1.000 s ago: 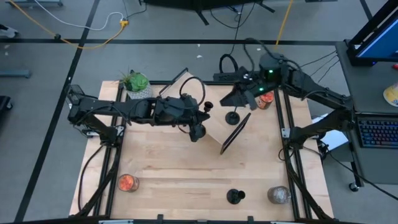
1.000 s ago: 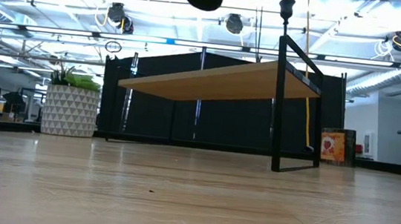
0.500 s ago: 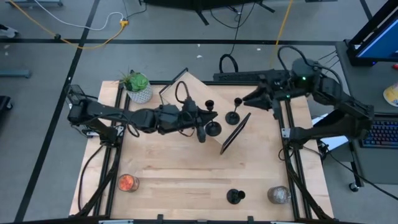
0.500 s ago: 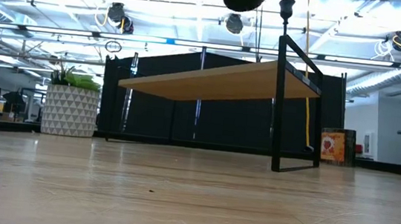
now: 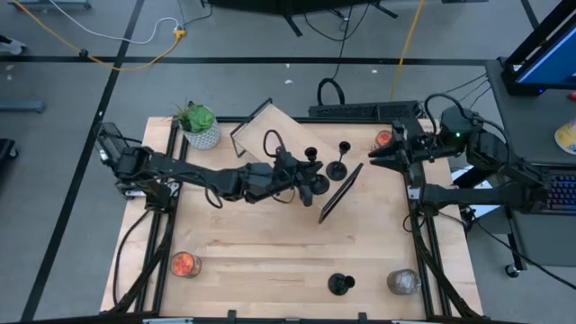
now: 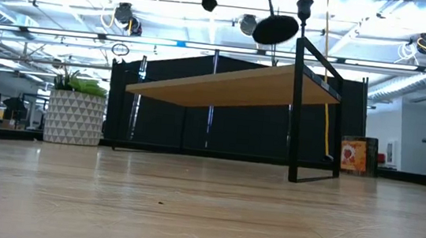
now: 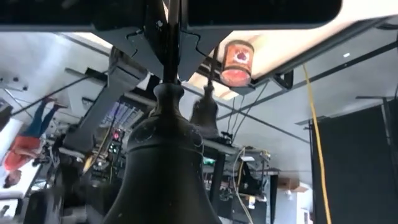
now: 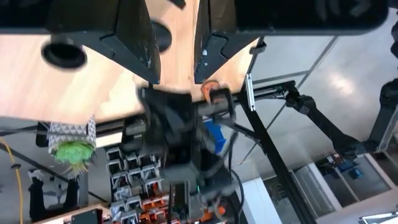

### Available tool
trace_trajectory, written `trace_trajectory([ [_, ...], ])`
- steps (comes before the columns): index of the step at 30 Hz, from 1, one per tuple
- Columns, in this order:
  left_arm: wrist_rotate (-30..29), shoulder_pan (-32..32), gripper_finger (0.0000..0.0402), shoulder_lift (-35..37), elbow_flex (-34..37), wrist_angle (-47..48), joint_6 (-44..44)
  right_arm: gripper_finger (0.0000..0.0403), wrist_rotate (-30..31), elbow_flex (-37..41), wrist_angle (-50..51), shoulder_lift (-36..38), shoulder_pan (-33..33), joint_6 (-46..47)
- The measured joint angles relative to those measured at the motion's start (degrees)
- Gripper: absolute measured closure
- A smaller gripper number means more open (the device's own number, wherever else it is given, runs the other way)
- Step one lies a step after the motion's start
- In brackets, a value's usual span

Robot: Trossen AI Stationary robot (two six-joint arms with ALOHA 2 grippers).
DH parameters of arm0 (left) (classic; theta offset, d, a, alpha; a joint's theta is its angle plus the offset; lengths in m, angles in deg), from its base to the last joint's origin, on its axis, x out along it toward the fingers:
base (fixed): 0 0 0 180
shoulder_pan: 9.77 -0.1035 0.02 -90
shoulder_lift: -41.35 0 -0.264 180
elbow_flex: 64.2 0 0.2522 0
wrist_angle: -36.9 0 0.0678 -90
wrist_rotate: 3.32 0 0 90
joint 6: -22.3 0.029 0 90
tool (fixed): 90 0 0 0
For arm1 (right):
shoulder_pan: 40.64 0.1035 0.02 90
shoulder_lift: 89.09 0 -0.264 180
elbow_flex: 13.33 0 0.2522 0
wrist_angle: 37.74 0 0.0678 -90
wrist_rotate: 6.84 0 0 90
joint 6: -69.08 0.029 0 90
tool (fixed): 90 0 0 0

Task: Pick & Place candle stick holders
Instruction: Put the top black candlestick on the shelf

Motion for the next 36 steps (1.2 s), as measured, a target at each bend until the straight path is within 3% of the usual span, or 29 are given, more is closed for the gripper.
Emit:
trace_trajectory([
  [11,-1.43,-0.18,0.0391,-4.06,-0.06,-3.58,1.86,0.0314,-0.2,7.51,-3.18,7.0,0.02,0.35],
  [36,-0.58,-0.27,0.0391,-6.05,-0.13,-0.49,5.25,0.0314,-0.28,7.8,-2.95,7.16,0.02,0.04],
])
